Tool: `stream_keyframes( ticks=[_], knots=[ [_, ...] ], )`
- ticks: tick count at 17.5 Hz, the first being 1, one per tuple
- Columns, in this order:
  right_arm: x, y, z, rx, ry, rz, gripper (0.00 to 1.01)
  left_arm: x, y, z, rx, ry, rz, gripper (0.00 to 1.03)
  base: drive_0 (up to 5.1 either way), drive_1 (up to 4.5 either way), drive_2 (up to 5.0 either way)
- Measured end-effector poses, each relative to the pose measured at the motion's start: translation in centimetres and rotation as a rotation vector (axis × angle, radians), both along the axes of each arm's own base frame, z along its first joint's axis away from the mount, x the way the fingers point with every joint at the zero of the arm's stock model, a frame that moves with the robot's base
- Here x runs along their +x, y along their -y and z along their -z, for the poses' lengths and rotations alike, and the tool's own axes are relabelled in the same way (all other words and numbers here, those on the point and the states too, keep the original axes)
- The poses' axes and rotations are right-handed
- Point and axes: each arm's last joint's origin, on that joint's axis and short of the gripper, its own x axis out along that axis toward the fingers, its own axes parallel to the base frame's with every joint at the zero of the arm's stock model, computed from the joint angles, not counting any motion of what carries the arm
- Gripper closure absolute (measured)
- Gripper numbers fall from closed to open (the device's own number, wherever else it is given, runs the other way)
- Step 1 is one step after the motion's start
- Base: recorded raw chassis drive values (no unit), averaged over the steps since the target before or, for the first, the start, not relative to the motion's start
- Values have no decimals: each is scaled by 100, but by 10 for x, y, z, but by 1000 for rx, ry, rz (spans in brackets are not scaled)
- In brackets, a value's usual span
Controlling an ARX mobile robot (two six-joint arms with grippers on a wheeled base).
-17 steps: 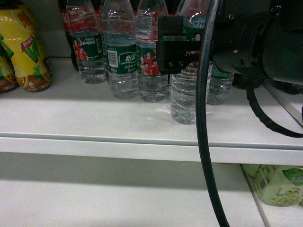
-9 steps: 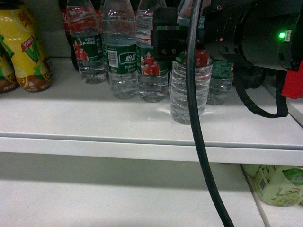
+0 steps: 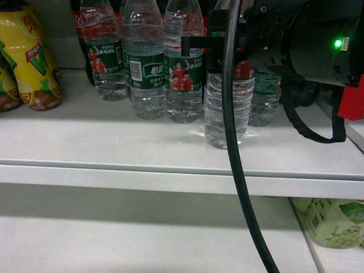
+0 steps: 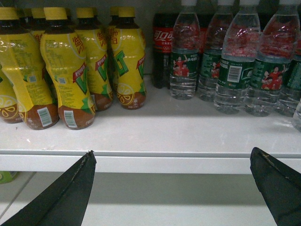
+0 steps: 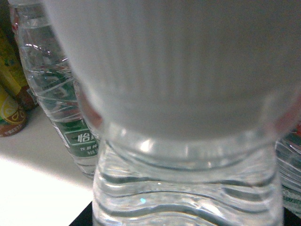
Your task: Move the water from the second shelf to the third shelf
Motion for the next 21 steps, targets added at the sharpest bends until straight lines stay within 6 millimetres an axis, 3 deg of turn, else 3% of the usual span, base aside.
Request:
stream_keyframes(
  ticks=[6,13,21],
  knots=[
    [-48,26,-3,33,-37,-7,57,0,0,0,0,0,0,5,0,0,0],
    [-128,69,-13,46,-26,6,57,0,0,0,0,0,0,5,0,0,0],
    [-191,127,-40,68,84,240,58,0,0,0,0,0,0,5,0,0,0]
  ],
)
